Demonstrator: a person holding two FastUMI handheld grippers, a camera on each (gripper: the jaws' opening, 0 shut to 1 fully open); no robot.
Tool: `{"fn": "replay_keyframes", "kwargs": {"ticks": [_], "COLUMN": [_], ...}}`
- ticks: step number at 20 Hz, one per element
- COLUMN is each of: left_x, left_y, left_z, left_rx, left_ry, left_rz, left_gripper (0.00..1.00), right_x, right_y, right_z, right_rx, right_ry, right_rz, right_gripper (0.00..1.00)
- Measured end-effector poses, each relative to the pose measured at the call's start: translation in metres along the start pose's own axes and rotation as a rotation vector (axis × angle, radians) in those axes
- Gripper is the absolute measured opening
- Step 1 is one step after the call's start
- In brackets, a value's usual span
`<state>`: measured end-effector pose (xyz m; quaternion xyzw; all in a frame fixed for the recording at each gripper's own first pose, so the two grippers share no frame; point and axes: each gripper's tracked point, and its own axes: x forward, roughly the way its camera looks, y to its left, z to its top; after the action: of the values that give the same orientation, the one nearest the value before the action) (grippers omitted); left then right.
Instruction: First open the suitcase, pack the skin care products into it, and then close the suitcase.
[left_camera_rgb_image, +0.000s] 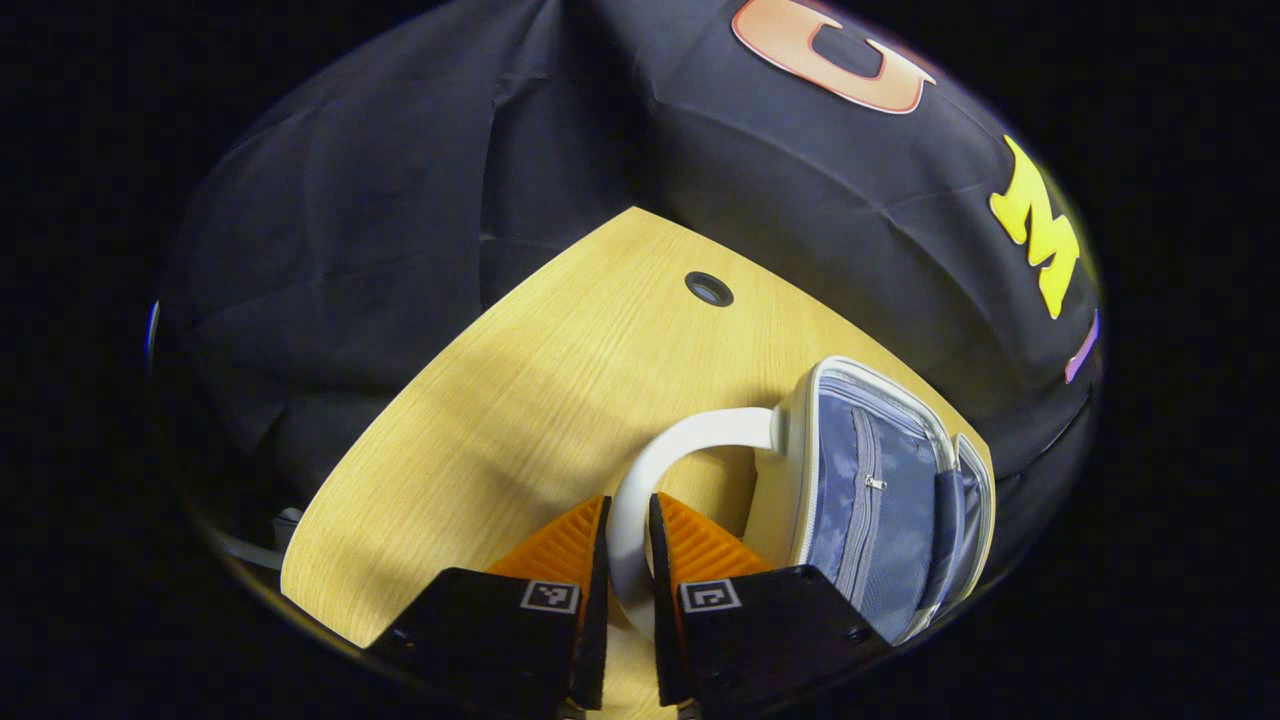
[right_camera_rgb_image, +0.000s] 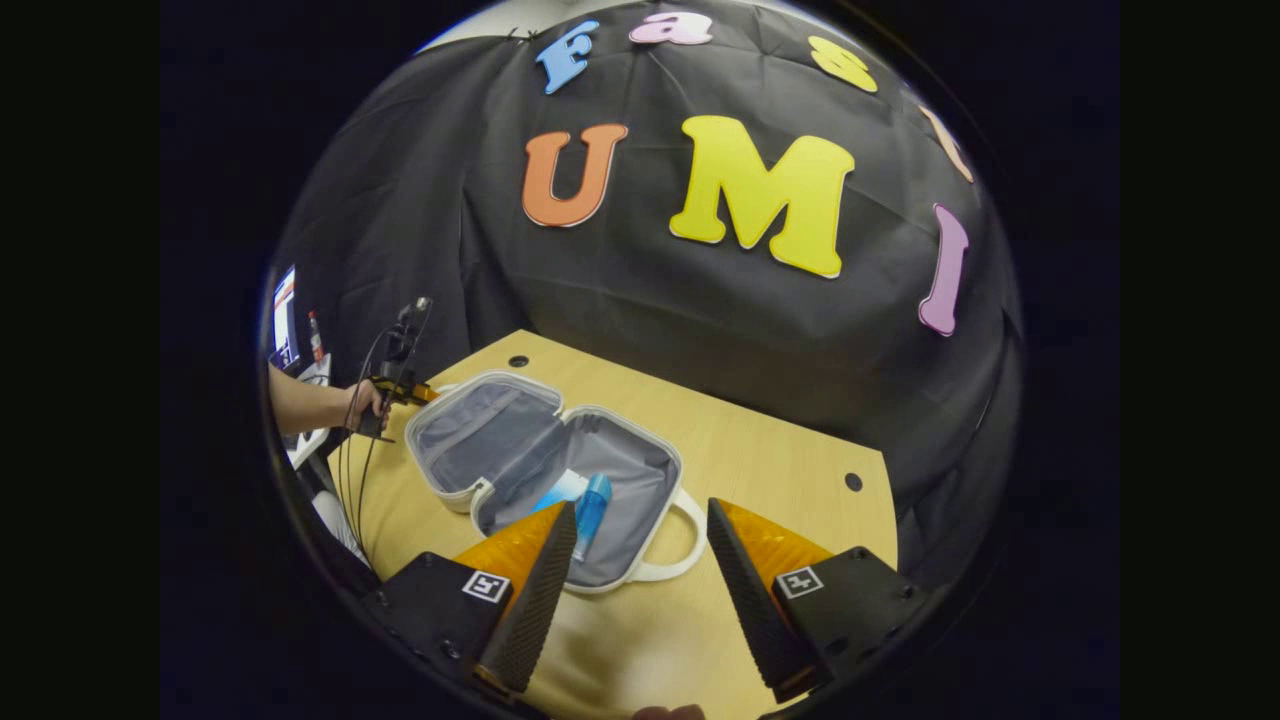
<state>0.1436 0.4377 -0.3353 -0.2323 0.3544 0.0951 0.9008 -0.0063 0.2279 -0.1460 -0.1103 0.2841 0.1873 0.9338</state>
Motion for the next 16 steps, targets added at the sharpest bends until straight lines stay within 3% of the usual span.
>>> {"fn": "replay_keyframes", "kwargs": {"ticks": [1, 5, 8, 11, 16], "left_x": [-0.005, -0.04, -0.085, -0.137, -0.194], "left_y": [-0.003, -0.033, -0.076, -0.147, -0.255], "left_z": [0.006, 0.044, 0.08, 0.105, 0.093], "left_rx": [-0.011, -0.051, 0.047, 0.174, 0.324], "left_ry": [-0.022, -0.12, -0.212, -0.302, -0.418], "left_rz": [-0.006, -0.048, -0.072, -0.127, -0.117], "left_gripper": [0.2, 0.12, 0.1, 0.08, 0.07], "right_x": [-0.001, -0.007, -0.014, -0.023, -0.042], "right_y": [-0.001, -0.006, -0.015, -0.033, -0.076], "right_z": [0.0, 0.005, 0.008, 0.015, 0.01], "right_rx": [0.01, 0.041, 0.078, 0.121, 0.221], "right_ry": [-0.007, -0.048, -0.086, -0.144, -0.198], "right_rz": [-0.001, 0.001, 0.0, -0.025, -0.077], "right_gripper": [0.78, 0.78, 0.78, 0.77, 0.78]}}
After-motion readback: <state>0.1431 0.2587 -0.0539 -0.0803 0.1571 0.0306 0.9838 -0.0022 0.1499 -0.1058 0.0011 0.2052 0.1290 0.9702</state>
